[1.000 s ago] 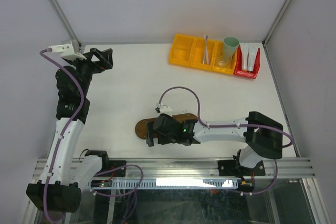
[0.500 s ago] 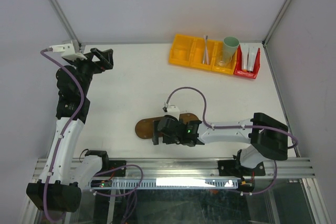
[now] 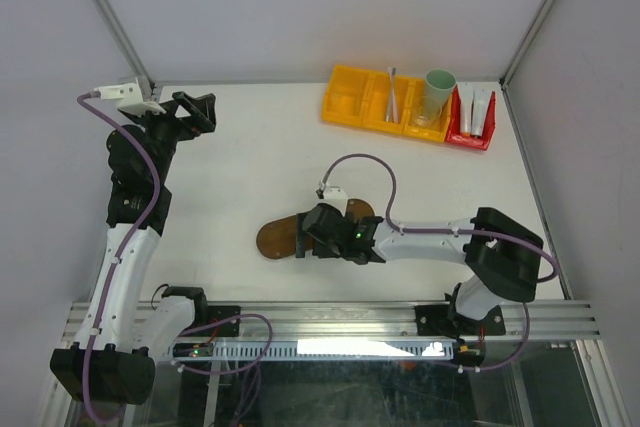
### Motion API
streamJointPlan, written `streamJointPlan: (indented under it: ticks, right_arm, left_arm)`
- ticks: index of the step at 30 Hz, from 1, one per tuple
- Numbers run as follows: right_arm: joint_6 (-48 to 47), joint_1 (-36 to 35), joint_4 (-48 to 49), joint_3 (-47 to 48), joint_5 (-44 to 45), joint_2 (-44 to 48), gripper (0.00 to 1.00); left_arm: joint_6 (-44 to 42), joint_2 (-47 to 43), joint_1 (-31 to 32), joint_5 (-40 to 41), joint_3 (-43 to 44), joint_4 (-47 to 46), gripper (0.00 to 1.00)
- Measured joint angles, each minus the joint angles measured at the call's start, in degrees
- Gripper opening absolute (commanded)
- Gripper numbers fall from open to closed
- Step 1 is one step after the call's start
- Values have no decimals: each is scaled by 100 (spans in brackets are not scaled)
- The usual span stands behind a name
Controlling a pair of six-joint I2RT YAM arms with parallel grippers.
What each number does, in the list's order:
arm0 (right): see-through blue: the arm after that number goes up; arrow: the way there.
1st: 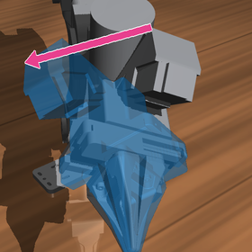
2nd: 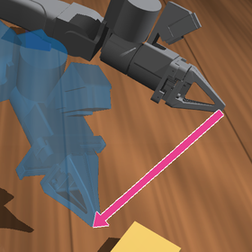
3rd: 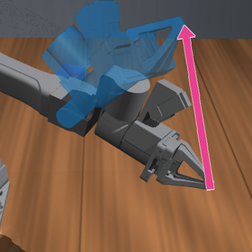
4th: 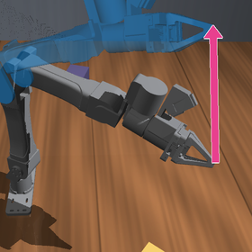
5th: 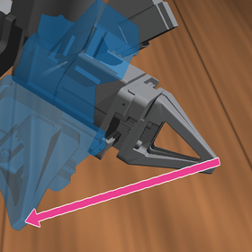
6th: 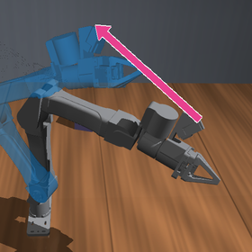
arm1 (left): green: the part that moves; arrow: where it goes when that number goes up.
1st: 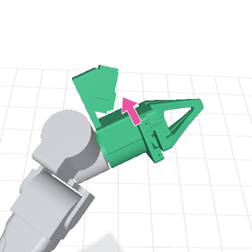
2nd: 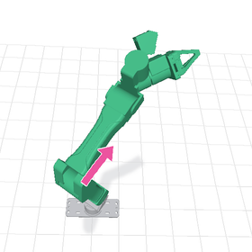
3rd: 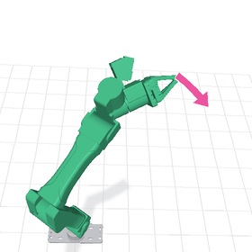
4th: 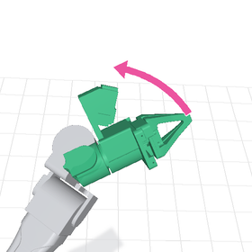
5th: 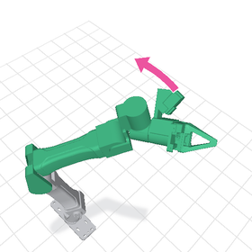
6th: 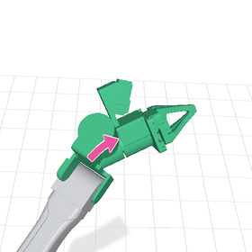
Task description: Prepare toiletry sets of a toothbrush and toothpaste on the tray
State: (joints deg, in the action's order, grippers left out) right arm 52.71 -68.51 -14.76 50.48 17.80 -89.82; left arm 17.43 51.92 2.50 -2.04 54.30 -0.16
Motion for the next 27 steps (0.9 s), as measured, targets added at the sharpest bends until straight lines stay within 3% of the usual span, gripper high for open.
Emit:
streamJointPlan:
  ticks: [9, 18, 27]
  right_arm:
    - [-310, 70, 48, 833, 37, -903, 100]
    - [-442, -7, 81, 935, -111, -938, 100]
    - [-468, -573, 240, 990, -533, -977, 100]
  left_arm:
    - [0, 0, 0, 2, 37, 33, 99]
    - [0, -2, 0, 7, 42, 35, 99]
    - [-2, -7, 0, 22, 42, 35, 99]
